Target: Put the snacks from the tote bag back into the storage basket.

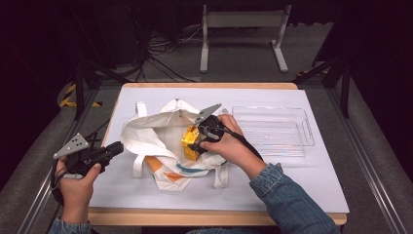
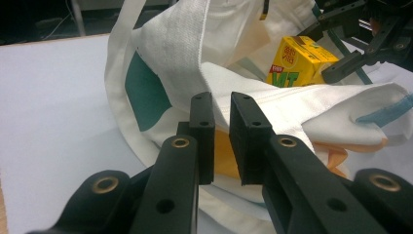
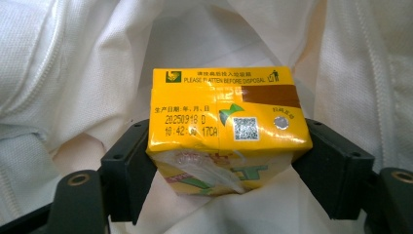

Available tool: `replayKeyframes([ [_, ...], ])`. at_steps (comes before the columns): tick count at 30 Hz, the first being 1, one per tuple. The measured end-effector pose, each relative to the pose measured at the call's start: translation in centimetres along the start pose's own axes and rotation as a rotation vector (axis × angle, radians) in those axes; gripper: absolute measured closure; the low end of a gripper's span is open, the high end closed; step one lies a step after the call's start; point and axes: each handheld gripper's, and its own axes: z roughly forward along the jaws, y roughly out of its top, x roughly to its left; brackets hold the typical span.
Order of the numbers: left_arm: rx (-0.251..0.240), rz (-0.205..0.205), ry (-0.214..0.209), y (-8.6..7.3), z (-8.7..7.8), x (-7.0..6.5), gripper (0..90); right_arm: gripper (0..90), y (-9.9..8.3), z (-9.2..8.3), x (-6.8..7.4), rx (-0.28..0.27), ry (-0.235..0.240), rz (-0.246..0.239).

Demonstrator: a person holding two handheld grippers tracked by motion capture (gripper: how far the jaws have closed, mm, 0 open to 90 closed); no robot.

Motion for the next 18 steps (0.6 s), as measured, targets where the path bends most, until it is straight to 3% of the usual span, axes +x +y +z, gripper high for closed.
replayKeyframes([
  [11,-0.004,0.003,0.004,0.1,-0.1,0.0,80.1,28.3,0.6,0.2,0.5,0.021,-0.017,-0.029],
  [18,-0.007,-0.002,0.006,0.0,-0.2,0.0,80.1,28.8,1.4,0.6,0.9,0.001,-0.032,-0.050],
])
